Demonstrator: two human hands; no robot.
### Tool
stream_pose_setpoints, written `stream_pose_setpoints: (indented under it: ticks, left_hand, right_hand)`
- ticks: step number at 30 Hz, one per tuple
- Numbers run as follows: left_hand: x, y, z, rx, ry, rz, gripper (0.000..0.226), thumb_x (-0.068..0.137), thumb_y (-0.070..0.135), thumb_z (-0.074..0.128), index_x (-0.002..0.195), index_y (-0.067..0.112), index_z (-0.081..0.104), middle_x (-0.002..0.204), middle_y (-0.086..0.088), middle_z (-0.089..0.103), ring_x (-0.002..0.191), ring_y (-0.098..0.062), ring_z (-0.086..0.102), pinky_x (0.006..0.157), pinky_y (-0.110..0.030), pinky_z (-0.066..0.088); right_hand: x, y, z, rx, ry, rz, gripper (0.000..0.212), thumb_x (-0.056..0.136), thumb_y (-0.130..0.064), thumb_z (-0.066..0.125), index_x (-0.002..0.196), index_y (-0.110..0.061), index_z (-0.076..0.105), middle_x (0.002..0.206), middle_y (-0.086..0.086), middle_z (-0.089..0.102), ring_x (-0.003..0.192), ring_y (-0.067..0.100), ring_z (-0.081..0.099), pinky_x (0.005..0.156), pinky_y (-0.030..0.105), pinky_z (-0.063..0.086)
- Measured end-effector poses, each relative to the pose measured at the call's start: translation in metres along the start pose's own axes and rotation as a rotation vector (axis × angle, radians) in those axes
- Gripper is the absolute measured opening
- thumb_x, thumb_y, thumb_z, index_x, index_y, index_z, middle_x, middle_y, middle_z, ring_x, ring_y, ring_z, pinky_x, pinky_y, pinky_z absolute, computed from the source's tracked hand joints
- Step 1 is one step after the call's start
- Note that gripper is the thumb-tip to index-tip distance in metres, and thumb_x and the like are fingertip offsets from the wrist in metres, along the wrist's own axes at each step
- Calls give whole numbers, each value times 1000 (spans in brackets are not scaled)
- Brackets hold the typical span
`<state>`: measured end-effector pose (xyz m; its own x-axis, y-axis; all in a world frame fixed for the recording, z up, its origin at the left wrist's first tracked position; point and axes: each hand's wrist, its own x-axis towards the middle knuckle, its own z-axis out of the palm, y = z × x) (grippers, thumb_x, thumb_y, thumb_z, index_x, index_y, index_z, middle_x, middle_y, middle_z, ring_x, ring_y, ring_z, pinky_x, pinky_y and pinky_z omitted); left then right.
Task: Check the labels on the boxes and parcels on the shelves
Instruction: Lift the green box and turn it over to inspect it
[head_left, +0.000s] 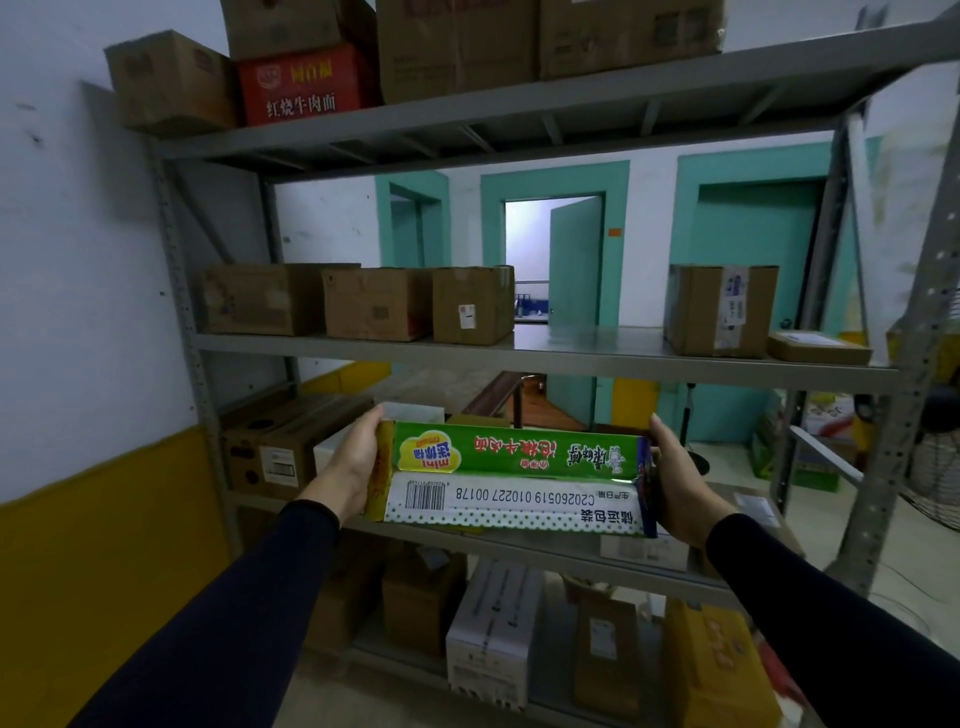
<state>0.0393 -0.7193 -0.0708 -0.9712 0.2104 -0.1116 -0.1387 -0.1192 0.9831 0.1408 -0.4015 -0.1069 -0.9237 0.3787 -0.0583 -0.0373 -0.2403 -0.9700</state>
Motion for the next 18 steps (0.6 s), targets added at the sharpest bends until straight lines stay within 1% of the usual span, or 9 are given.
stream_pose_setpoints:
  ticks: [4, 9, 12, 13, 14, 15, 16, 17, 18]
  left_hand:
    - [-6, 4, 1, 18, -3, 5, 45, 106, 43, 30, 87, 16, 60, 59, -5, 70, 74, -28, 64, 66, -39, 51]
    - [-14, 7, 4, 52, -6, 9, 45, 106, 43, 32, 86, 15, 60, 61, -6, 71, 70, -28, 66, 67, -39, 53]
    - [-20, 11, 7, 96, -1, 40, 49, 106, 49, 30, 92, 15, 62, 69, -8, 73, 68, -25, 68, 67, -38, 54]
    - [-19, 12, 7, 98, 6, 50, 53, 105, 53, 28, 102, 15, 64, 80, -11, 75, 75, -27, 69, 73, -40, 55]
    - [-19, 13, 7, 109, 12, 58, 57, 103, 58, 25, 113, 17, 64, 97, -15, 74, 85, -29, 68, 81, -43, 54]
    - [-18, 14, 6, 122, 8, 59, 60, 102, 62, 23, 122, 22, 62, 116, -18, 68, 96, -31, 65, 86, -44, 52]
    - [-18, 16, 4, 140, -2, 55, 62, 100, 66, 20, 124, 27, 61, 132, -19, 59, 106, -32, 61, 90, -45, 50]
    - [-19, 17, 2, 153, -17, 49, 62, 98, 69, 18, 122, 31, 61, 144, -17, 48, 115, -33, 56, 95, -48, 47]
    - [-19, 19, 0, 163, -31, 37, 61, 97, 70, 17, 119, 35, 61, 151, -16, 40, 123, -35, 51, 101, -51, 44]
  right_hand:
    - [-2, 1, 0, 19, -27, -10, 58, 103, -58, 30, 105, -10, 64, 80, 11, 78, 88, 29, 68, 74, 38, 50]
    - [0, 6, -1, 57, -59, -31, 58, 102, -58, 32, 110, -13, 67, 90, 12, 78, 90, 30, 70, 84, 40, 53]
    - [0, 7, -2, 42, -29, -27, 58, 103, -58, 29, 106, -14, 67, 85, 11, 78, 77, 28, 73, 81, 40, 53]
    - [1, 7, -4, 55, -14, -26, 59, 103, -58, 28, 103, -14, 66, 81, 11, 78, 70, 26, 74, 78, 39, 53]
    - [-1, 6, -6, 60, 13, -20, 59, 104, -59, 27, 101, -14, 66, 77, 11, 77, 65, 24, 74, 75, 39, 53]
    - [-1, 5, -9, 70, 38, -12, 60, 103, -60, 26, 100, -15, 65, 74, 11, 76, 61, 23, 74, 72, 38, 53]
    - [1, 5, -13, 80, 50, -5, 62, 103, -61, 25, 102, -14, 65, 75, 12, 76, 60, 23, 74, 72, 38, 54]
    - [0, 5, -16, 87, 59, -3, 65, 101, -64, 25, 108, -12, 65, 80, 13, 77, 63, 24, 74, 73, 39, 56]
    - [1, 5, -19, 103, 77, 0, 70, 100, -67, 27, 115, -10, 64, 92, 16, 77, 70, 26, 75, 78, 41, 57]
